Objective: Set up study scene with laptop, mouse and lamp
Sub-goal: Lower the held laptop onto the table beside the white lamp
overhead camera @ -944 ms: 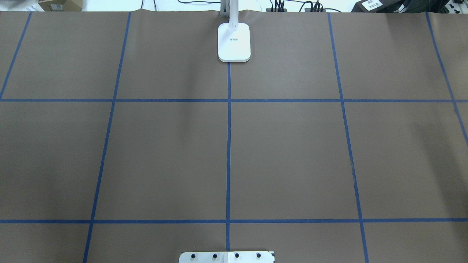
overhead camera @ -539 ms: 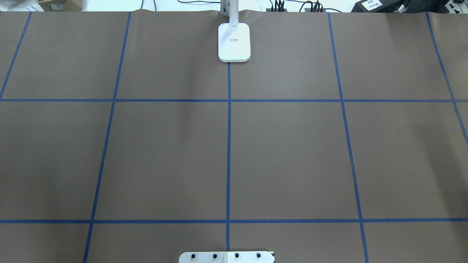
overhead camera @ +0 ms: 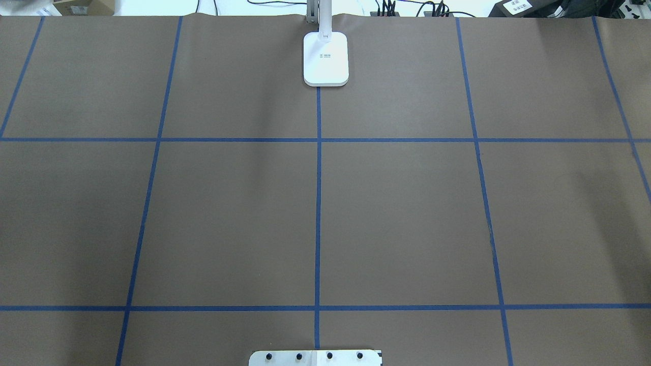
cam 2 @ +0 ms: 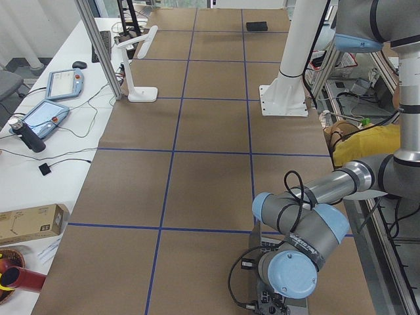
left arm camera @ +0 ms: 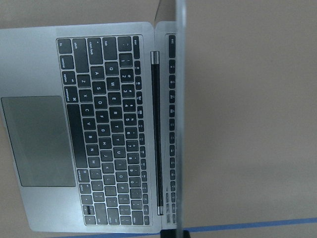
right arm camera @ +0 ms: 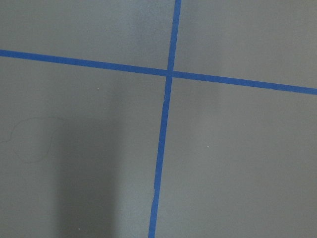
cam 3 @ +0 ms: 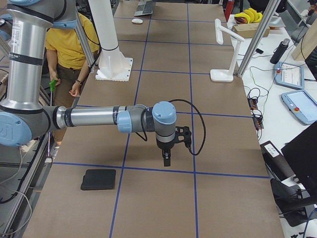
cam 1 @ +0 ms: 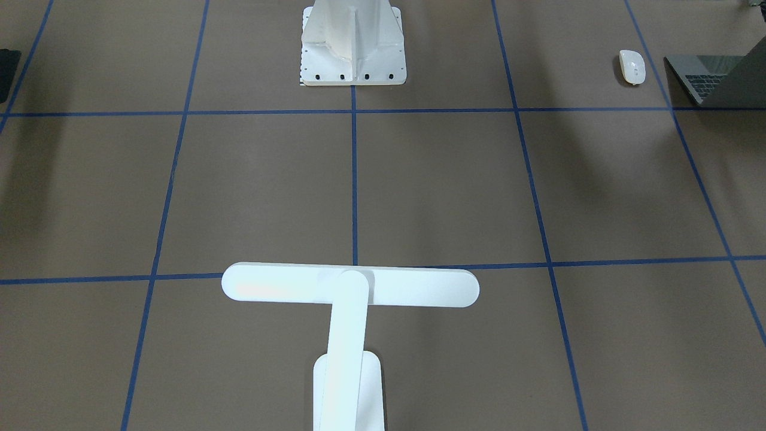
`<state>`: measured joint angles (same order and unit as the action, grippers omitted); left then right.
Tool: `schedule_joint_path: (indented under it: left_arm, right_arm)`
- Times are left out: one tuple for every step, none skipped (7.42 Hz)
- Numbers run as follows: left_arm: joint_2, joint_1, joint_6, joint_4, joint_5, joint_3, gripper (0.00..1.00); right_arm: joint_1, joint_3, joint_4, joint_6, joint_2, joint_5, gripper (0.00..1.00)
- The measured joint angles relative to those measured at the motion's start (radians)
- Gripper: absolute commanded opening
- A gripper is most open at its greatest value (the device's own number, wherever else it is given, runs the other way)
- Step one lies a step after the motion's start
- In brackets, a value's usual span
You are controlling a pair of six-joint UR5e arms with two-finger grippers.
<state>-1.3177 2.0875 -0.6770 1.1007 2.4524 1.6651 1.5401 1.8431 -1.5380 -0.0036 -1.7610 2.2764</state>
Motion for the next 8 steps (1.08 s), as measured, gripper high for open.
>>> schedule_joint_path:
  left_arm:
    - [-0.046,-0.011,-0.033,-0.005,0.022,0.007,0.00]
    - [-0.096,-0.038,-0.079,-0.006,0.061,0.018,0.00]
    - [-0.147,-0.083,-0.141,-0.006,0.094,0.041,0.00]
    - [-0.192,-0.135,-0.211,-0.006,0.120,0.077,0.00]
    - [-0.242,-0.188,-0.287,-0.006,0.153,0.114,0.00]
    - [-0.305,-0.241,-0.366,-0.006,0.186,0.140,0.00]
    - [-0.381,-0.297,-0.449,-0.005,0.209,0.153,0.00]
    - [-0.460,-0.353,-0.541,-0.003,0.227,0.157,0.00]
  right_arm:
    - [0.000,-0.001,0.000,0.000,0.000,0.000,1.00]
    - [0.000,-0.001,-0.001,0.000,0.000,0.000,1.00]
    - [0.000,-0.001,-0.001,0.000,0.000,0.000,1.00]
    - [0.000,-0.002,-0.001,0.001,0.000,0.000,1.00]
    - [0.000,-0.004,-0.001,0.001,0.000,0.000,1.00]
    - [0.000,-0.006,-0.001,0.001,0.000,0.000,1.00]
    - [-0.001,-0.008,-0.001,0.001,0.000,0.001,1.00]
    - [0.000,-0.010,-0.001,0.001,0.000,0.002,1.00]
